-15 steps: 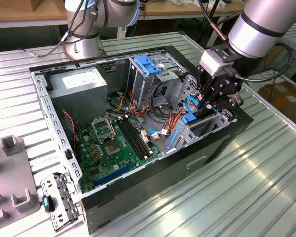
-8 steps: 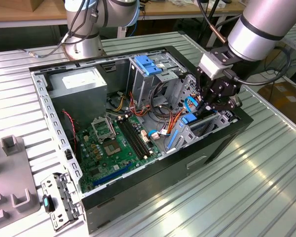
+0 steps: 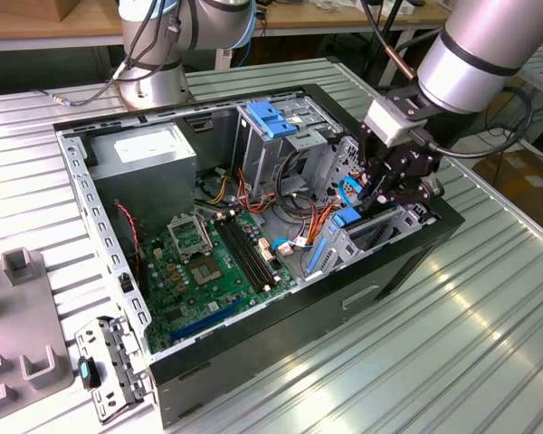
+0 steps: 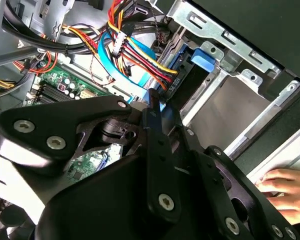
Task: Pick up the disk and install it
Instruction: 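Insert the second disk wire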
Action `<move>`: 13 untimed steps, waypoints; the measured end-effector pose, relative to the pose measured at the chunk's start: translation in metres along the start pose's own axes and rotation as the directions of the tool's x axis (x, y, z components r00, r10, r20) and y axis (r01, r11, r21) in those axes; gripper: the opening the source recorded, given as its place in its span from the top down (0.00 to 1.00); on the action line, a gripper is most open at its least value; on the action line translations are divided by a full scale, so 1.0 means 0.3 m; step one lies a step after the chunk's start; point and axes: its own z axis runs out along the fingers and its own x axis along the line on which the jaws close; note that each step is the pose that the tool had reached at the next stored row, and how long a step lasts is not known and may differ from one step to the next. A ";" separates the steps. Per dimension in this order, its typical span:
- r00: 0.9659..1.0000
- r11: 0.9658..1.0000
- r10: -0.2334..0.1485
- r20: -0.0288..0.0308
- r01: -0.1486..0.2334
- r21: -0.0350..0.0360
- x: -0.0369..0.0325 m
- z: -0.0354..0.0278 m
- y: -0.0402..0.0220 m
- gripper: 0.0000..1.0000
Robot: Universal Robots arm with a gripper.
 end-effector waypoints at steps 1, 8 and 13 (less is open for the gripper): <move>1.000 1.000 0.000 0.000 0.000 0.000 -0.001 -0.010 0.000 0.76; 1.000 1.000 0.000 0.000 0.000 0.002 -0.005 -0.060 -0.001 0.78; 1.000 1.000 0.000 0.000 0.000 0.002 -0.006 -0.062 -0.001 0.89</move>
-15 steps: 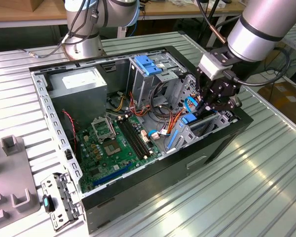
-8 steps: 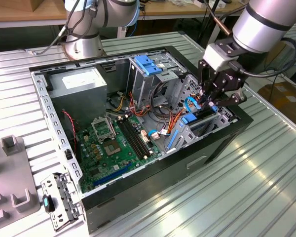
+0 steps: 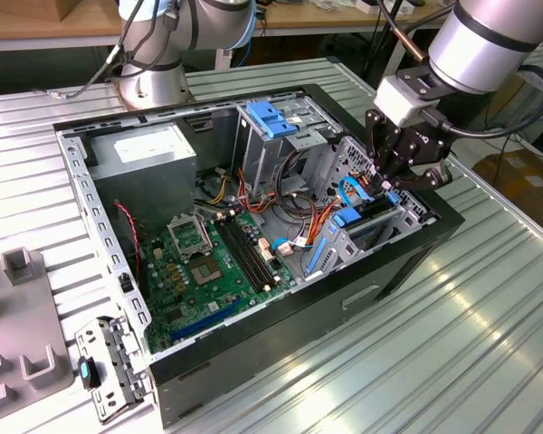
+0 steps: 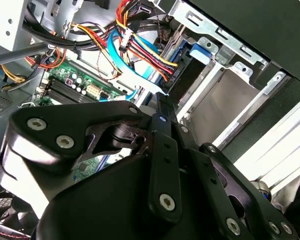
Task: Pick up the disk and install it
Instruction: 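Insert the second disk wire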
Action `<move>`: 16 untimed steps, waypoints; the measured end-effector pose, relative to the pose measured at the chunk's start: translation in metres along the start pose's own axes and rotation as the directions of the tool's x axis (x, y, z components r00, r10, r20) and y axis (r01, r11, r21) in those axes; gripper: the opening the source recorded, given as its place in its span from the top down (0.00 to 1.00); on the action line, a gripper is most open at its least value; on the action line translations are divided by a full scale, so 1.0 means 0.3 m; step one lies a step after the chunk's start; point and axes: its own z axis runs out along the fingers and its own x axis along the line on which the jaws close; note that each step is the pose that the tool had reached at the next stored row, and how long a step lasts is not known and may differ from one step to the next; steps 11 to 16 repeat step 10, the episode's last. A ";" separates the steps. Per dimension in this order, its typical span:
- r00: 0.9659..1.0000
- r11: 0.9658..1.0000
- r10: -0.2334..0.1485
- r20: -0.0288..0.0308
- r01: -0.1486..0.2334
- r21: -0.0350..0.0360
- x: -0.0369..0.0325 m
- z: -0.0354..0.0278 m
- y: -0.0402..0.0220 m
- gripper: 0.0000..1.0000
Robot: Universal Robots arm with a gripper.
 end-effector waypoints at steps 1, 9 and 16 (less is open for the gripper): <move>1.000 1.000 0.000 0.000 0.000 0.000 0.000 -0.001 0.000 0.89; 1.000 1.000 0.000 0.000 0.000 0.000 0.000 -0.006 0.000 0.89; 1.000 1.000 0.000 0.000 0.000 0.000 -0.001 -0.007 0.000 0.89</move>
